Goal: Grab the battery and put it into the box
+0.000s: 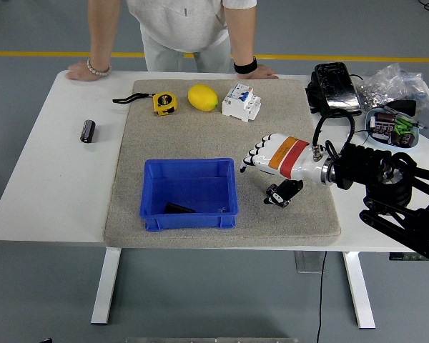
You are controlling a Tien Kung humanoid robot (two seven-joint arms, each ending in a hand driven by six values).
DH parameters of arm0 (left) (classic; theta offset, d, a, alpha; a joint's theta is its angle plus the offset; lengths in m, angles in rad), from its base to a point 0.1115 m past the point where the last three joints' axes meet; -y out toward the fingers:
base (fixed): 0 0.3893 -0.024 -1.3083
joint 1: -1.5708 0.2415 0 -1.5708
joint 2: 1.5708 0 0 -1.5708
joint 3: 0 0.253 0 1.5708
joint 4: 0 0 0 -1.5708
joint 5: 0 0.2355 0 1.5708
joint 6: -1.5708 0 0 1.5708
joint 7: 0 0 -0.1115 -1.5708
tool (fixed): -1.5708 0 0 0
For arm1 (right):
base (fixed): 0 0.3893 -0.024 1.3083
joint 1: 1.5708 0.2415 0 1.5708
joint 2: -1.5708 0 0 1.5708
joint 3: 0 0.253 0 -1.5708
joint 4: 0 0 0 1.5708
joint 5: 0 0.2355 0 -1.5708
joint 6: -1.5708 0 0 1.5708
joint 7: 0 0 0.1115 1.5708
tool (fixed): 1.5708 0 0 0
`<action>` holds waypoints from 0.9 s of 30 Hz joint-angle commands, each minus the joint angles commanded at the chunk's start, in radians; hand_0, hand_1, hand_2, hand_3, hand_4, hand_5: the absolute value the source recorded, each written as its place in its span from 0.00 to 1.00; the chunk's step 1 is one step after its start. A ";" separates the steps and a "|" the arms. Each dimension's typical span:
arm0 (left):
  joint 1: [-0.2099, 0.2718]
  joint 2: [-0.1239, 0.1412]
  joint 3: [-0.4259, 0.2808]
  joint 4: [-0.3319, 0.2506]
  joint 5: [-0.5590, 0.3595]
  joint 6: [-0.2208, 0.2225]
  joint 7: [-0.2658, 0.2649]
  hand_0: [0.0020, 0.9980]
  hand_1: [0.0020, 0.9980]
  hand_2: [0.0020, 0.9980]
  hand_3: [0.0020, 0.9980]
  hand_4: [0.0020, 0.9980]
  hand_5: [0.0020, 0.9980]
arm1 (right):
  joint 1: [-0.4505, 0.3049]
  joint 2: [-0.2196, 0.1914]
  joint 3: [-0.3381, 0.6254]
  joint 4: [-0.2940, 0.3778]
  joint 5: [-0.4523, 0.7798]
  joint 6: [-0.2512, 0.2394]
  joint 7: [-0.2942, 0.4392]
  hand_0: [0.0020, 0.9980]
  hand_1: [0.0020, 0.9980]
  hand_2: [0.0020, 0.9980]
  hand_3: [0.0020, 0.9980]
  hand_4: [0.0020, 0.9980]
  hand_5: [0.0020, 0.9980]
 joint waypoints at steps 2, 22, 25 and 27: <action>-0.001 0.000 -0.001 -0.001 0.004 0.000 0.002 0.67 0.59 0.71 0.63 0.65 0.49 | 0.010 0.008 -0.023 -0.026 -0.021 -0.001 0.007 0.71 0.69 0.73 0.75 0.97 0.31; -0.006 0.000 -0.006 -0.004 0.023 -0.005 0.013 0.67 0.59 0.71 0.63 0.65 0.49 | 0.054 0.042 -0.120 -0.158 -0.058 -0.014 0.039 0.71 0.69 0.72 0.76 0.99 0.26; -0.008 -0.002 -0.008 -0.005 0.026 -0.005 0.015 0.67 0.60 0.72 0.63 0.65 0.49 | 0.057 0.049 -0.129 -0.185 -0.057 -0.022 0.047 0.70 0.68 0.72 0.75 0.98 0.26; -0.010 -0.002 -0.009 -0.006 0.029 -0.007 0.017 0.67 0.60 0.72 0.63 0.65 0.49 | 0.056 0.053 -0.131 -0.204 -0.056 -0.027 0.050 0.70 0.68 0.72 0.75 0.98 0.26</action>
